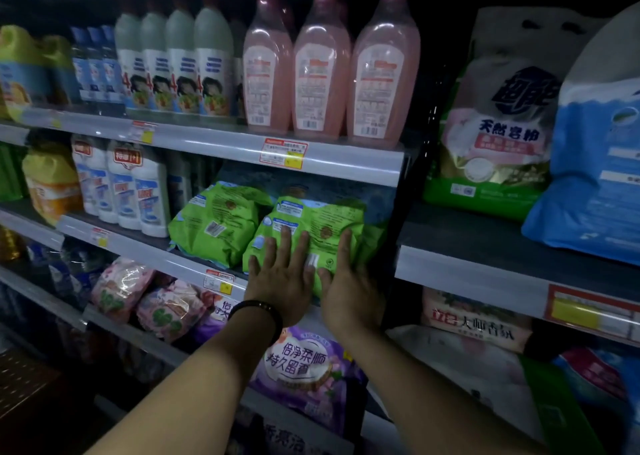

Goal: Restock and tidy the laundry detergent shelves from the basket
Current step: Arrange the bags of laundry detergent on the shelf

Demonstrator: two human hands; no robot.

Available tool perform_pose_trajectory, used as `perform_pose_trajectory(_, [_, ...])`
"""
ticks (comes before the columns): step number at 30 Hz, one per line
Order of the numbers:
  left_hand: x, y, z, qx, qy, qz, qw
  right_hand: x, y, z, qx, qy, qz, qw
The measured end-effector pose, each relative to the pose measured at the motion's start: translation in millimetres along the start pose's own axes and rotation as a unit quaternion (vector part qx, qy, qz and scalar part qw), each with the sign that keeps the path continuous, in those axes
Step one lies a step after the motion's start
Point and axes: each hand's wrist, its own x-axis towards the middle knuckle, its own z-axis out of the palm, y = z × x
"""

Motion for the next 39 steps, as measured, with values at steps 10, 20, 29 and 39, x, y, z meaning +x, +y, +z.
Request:
perform_pose_trajectory(10, [3,12,-24,0.034,-0.094,0.001,0.995,-42,15,-60,-0.15,-0.186,-0.143,0.96])
perform_pose_trajectory(20, [-66,102,-86,0.058,-0.125,0.045,0.989,-110,89,-176,-0.112,-0.132,-0.222,0.96])
perform_pose_trajectory(29, [-103,243,-163,-0.105,-0.078,0.211,0.969,-116,153,-318,-0.059,-0.023,-0.089,0.994])
perform_pose_trajectory(39, [-23,346,-155,-0.331,-0.103,0.169,0.923,-65,246,-409,0.146,0.072,0.155,0.974])
